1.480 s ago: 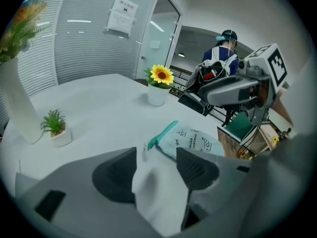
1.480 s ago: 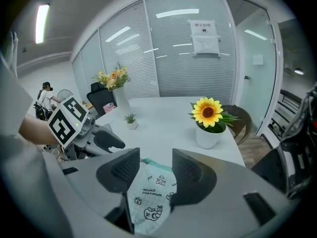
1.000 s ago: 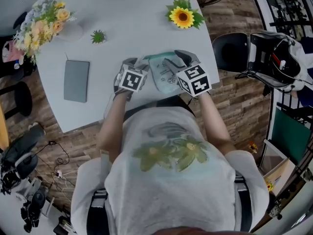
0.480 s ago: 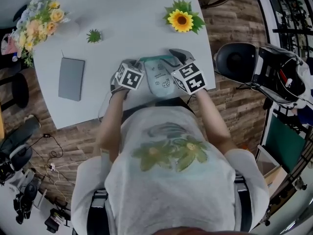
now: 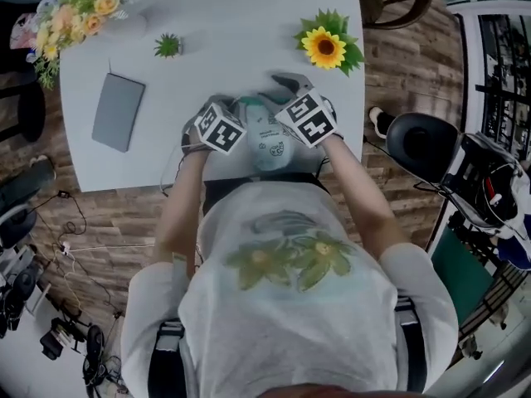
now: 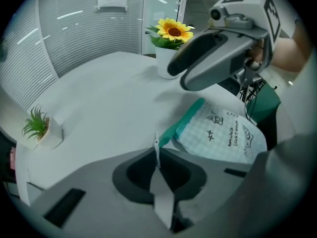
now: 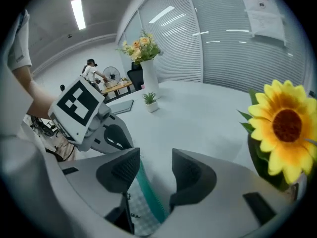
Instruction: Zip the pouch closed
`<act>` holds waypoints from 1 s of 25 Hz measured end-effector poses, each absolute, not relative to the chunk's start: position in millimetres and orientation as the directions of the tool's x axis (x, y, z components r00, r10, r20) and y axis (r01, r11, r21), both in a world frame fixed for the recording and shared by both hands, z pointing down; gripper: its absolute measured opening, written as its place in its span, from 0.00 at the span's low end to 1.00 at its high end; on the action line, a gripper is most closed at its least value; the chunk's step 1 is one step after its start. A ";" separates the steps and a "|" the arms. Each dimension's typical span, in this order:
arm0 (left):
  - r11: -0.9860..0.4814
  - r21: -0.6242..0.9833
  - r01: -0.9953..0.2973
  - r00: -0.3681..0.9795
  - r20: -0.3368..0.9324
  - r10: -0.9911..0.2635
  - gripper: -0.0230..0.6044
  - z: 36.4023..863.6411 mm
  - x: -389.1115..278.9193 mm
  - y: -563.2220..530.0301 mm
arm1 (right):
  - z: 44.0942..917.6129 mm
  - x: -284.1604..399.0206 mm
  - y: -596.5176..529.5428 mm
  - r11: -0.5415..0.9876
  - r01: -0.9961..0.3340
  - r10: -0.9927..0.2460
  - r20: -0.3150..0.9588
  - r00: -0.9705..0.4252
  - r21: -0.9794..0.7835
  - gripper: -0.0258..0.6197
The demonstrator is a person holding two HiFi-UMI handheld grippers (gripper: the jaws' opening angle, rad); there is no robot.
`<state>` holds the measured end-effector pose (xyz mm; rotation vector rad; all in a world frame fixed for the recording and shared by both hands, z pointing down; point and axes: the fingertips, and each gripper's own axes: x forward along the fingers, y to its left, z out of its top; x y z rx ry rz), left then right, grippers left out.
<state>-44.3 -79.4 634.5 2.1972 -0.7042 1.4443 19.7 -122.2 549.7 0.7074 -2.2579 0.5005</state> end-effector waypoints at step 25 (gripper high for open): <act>-0.794 0.018 -0.607 0.286 0.938 -0.198 0.08 636.2 -43.9 -83.5 | 616.8 -41.6 -103.0 0.968 0.203 -0.022 0.850 -0.526 0.150 0.25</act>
